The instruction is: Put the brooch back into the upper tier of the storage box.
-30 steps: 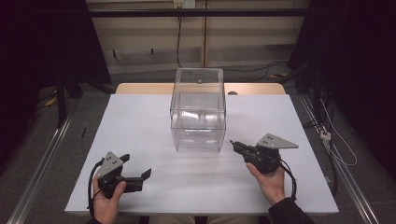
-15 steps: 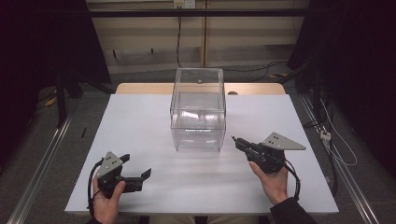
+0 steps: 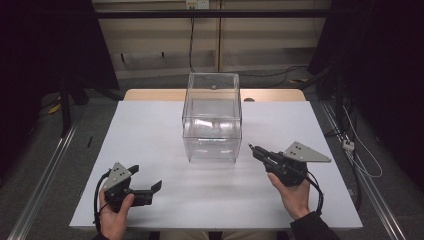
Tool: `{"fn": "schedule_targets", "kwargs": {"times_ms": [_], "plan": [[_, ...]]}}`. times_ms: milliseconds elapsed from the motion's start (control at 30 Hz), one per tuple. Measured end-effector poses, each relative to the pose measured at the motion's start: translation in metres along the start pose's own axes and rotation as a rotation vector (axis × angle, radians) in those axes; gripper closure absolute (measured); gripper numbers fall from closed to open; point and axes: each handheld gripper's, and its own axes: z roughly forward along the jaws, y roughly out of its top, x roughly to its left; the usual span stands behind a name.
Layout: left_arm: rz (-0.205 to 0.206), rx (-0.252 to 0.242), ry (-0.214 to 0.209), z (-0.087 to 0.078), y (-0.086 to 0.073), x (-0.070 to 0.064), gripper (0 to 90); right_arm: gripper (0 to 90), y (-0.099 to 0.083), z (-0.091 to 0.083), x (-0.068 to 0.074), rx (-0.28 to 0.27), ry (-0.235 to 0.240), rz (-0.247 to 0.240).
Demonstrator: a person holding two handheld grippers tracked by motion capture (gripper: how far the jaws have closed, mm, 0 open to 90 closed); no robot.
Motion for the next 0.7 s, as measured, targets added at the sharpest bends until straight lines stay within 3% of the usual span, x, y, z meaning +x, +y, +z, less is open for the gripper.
{"fn": "schedule_targets", "kwargs": {"times_ms": [700], "plan": [[-0.005,0.004,-0.002,0.001,0.0,0.0,4.1,85.0,0.02,-0.011,0.001,-0.078,-0.019,-0.023]]}}
